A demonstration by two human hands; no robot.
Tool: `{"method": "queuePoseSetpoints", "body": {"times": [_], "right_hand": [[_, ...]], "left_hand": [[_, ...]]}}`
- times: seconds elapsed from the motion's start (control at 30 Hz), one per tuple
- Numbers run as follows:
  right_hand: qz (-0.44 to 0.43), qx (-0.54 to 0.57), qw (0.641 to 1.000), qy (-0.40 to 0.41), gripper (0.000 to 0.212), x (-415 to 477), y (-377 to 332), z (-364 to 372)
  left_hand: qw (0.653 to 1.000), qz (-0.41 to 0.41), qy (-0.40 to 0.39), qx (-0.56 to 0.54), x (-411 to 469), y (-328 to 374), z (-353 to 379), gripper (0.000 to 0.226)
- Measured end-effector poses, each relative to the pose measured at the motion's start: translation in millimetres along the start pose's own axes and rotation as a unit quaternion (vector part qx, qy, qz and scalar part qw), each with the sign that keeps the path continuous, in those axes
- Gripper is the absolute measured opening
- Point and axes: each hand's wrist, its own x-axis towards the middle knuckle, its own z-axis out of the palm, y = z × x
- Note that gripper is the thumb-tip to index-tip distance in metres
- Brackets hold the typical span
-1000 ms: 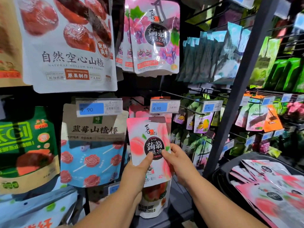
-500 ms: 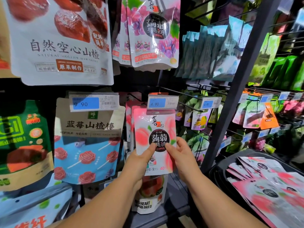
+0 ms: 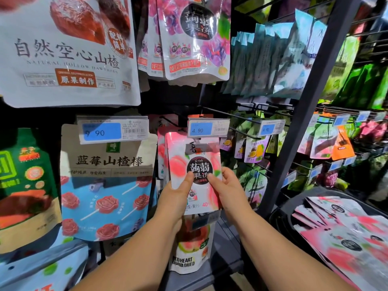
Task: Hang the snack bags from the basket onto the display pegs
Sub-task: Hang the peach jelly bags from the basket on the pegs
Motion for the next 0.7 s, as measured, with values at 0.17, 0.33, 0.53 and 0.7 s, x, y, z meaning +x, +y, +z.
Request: {"method": "queuePoseSetpoints", "body": {"times": [0.17,0.33,0.53,0.7], "right_hand": [[-0.019,-0.052,0.998,0.001,0.011,12.8,5.5,9.1],[-0.022,-0.08,0.997,0.003,0.01,24.5,7.7,21.6],[-0.028,-0.117,0.993,0.007,0.008,30.9,11.6,18.9],[-0.003,-0.13,0.991,0.01,0.017,23.0,12.3,14.7]], "left_hand": [[0.974,0.079,0.119,0.176,12.8,3.6,-3.6,0.032],[0.969,0.092,0.144,0.177,22.7,6.0,-6.8,0.028],[0.964,0.087,0.156,0.195,28.8,-1.4,-11.7,0.029],[0.955,0.086,0.178,0.221,22.0,0.5,-13.5,0.036]]}}
